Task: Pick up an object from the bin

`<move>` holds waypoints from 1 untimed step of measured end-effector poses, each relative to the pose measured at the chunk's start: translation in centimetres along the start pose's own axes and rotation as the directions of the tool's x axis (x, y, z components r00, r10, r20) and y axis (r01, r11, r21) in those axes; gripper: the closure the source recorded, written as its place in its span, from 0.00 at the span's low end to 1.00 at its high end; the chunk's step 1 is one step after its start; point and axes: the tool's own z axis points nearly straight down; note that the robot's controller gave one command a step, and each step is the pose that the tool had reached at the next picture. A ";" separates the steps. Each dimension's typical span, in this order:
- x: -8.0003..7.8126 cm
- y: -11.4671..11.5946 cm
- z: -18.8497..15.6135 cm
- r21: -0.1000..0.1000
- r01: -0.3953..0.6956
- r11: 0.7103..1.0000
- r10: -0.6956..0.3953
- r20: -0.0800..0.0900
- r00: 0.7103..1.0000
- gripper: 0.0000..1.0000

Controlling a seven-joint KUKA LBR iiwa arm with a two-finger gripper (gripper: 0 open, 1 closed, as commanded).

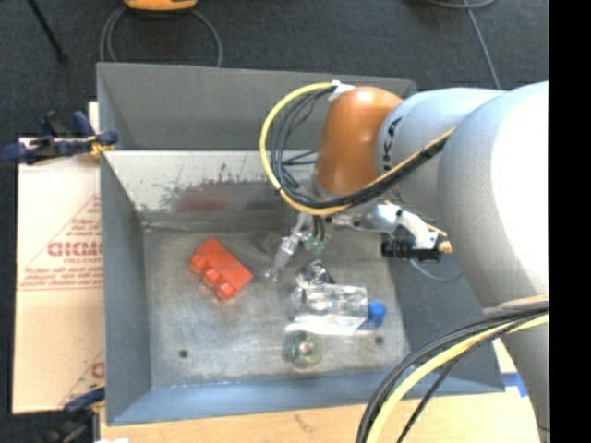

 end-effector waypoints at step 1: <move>-0.1 1.3 2.7 -0.008 -0.436 0.900 0.436 0.004 0.900 0.00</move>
Offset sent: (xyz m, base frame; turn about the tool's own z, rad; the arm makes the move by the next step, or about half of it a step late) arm 0.0051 0.0109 -0.0304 0.4546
